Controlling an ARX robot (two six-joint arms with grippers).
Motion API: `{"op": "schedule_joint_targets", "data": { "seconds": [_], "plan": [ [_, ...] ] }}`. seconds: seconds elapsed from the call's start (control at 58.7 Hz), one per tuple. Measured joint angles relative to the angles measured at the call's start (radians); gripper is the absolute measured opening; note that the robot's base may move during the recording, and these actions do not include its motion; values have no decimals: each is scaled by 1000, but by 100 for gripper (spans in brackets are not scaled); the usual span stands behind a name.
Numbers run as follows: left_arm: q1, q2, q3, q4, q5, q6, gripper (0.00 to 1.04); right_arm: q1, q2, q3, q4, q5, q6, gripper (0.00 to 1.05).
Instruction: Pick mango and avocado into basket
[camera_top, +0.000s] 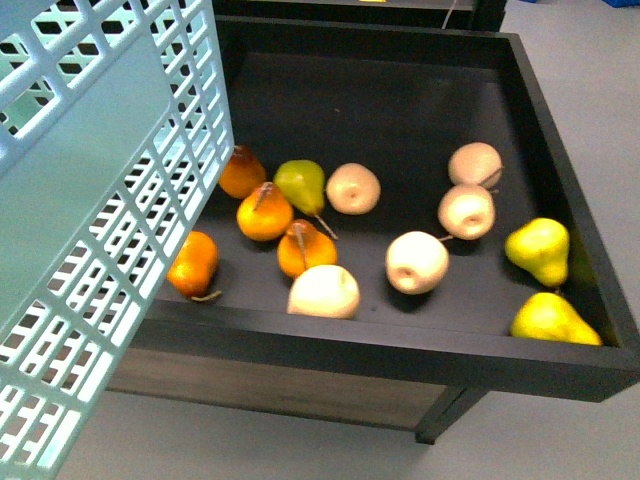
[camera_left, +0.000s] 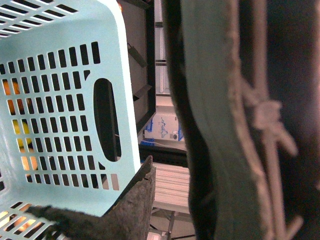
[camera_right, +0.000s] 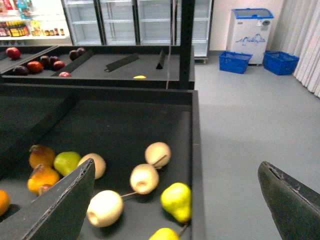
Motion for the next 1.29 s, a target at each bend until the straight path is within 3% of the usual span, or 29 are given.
{"op": "schedule_joint_targets", "data": {
  "seconds": [1.294],
  "plan": [
    [1,0,0,0,0,3,28,0,0,0,0,-2,0,96]
  ]
}}
